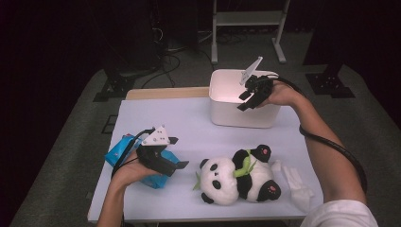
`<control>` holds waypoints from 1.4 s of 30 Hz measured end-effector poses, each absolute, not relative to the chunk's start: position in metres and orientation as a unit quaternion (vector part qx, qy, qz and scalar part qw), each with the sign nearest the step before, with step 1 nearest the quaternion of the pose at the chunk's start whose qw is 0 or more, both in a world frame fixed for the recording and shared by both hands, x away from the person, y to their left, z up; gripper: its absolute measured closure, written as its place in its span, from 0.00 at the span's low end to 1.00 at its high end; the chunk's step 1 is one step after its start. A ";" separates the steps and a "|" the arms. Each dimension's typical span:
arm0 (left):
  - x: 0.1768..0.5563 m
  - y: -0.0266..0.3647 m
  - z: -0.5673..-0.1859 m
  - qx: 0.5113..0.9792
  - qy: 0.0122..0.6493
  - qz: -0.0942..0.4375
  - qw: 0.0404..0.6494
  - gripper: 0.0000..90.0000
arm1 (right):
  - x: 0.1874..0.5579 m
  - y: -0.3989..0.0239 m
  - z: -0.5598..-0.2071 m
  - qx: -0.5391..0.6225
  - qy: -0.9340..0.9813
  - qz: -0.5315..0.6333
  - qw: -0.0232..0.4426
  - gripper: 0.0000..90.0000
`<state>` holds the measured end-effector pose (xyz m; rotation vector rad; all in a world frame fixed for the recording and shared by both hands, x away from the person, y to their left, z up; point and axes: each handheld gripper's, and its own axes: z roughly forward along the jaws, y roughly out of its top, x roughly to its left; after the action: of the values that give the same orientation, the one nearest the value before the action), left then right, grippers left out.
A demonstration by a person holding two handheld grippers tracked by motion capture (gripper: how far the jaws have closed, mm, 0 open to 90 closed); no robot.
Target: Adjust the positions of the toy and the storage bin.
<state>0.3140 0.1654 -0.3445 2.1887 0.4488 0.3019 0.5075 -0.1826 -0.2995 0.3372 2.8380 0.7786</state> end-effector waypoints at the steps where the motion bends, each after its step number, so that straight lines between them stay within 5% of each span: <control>1: 0.314 0.166 -0.344 0.877 0.180 0.121 0.429 0.14 | 0.508 -0.182 -0.300 0.113 0.955 0.260 0.090 0.53; 15: 0.313 0.163 -0.343 0.877 0.178 0.122 0.430 0.13 | 0.508 -0.183 -0.308 0.114 0.956 0.256 0.088 0.66; 32: 0.313 0.168 -0.342 0.875 0.183 0.121 0.432 0.13 | 0.515 -0.173 -0.316 0.101 0.960 0.251 0.066 0.95; 42: 0.312 0.167 -0.343 0.876 0.183 0.119 0.430 0.13 | 0.512 -0.172 -0.316 0.089 0.961 0.256 0.046 0.97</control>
<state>0.3125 0.1673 -0.3428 2.1848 0.4567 0.2974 0.5117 -0.1725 -0.3158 0.2713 2.9343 0.7810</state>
